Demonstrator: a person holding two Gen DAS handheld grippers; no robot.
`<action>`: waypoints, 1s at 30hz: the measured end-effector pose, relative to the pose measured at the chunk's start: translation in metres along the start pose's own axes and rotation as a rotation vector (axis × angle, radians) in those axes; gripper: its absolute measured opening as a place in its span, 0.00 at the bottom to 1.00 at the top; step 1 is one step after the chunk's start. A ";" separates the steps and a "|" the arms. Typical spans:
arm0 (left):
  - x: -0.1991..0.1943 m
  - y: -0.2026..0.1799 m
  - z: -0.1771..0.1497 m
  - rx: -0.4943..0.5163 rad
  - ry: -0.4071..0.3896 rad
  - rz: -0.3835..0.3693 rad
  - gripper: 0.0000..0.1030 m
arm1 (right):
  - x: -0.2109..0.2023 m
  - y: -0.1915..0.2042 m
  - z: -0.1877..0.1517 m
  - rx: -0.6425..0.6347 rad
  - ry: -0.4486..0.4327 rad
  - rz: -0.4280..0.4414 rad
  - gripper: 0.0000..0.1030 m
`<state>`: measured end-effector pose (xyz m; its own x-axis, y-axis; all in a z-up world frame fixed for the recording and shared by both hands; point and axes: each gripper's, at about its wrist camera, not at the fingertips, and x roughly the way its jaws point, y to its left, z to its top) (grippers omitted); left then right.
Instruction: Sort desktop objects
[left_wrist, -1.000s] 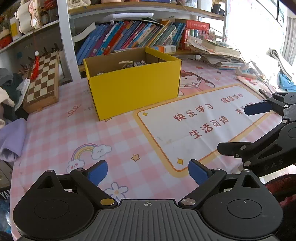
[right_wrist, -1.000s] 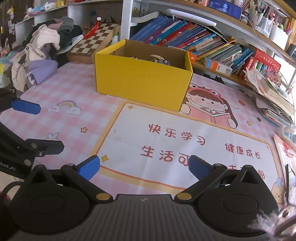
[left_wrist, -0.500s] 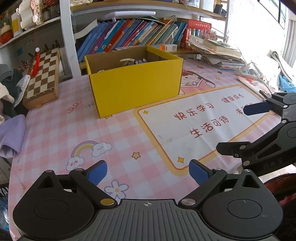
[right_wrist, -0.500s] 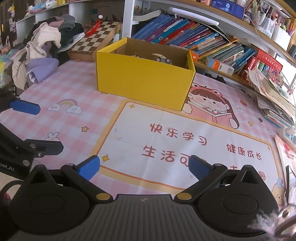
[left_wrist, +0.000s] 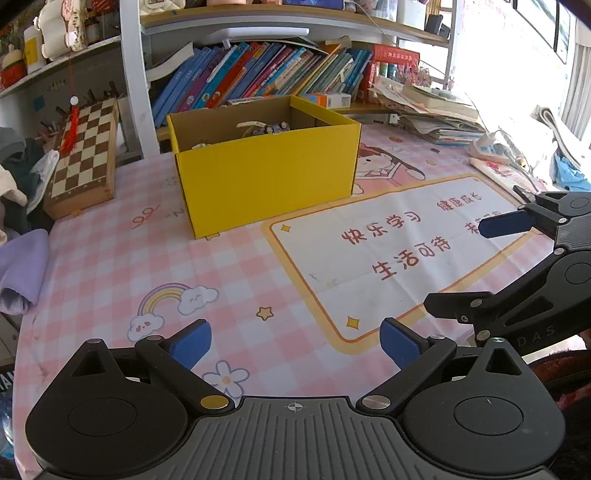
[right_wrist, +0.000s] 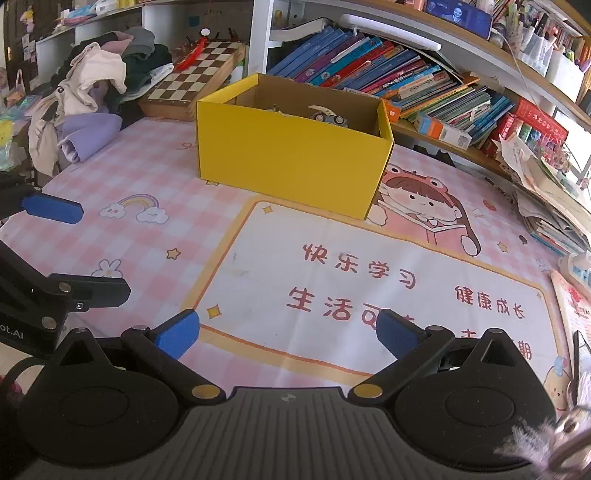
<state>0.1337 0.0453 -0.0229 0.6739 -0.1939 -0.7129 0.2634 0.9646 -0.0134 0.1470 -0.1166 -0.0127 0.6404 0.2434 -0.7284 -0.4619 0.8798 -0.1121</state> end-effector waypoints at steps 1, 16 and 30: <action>0.000 0.000 0.000 -0.001 0.001 0.001 0.96 | 0.000 0.000 0.000 0.000 0.000 0.001 1.00; -0.001 -0.001 -0.002 -0.016 0.006 0.010 0.96 | -0.001 0.000 -0.002 -0.008 0.003 0.012 1.00; 0.001 -0.002 -0.002 -0.019 0.011 0.003 0.97 | 0.000 0.003 -0.003 -0.006 0.008 0.017 1.00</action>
<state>0.1319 0.0440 -0.0249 0.6666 -0.1893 -0.7210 0.2481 0.9684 -0.0248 0.1440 -0.1148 -0.0153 0.6275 0.2546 -0.7358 -0.4760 0.8733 -0.1037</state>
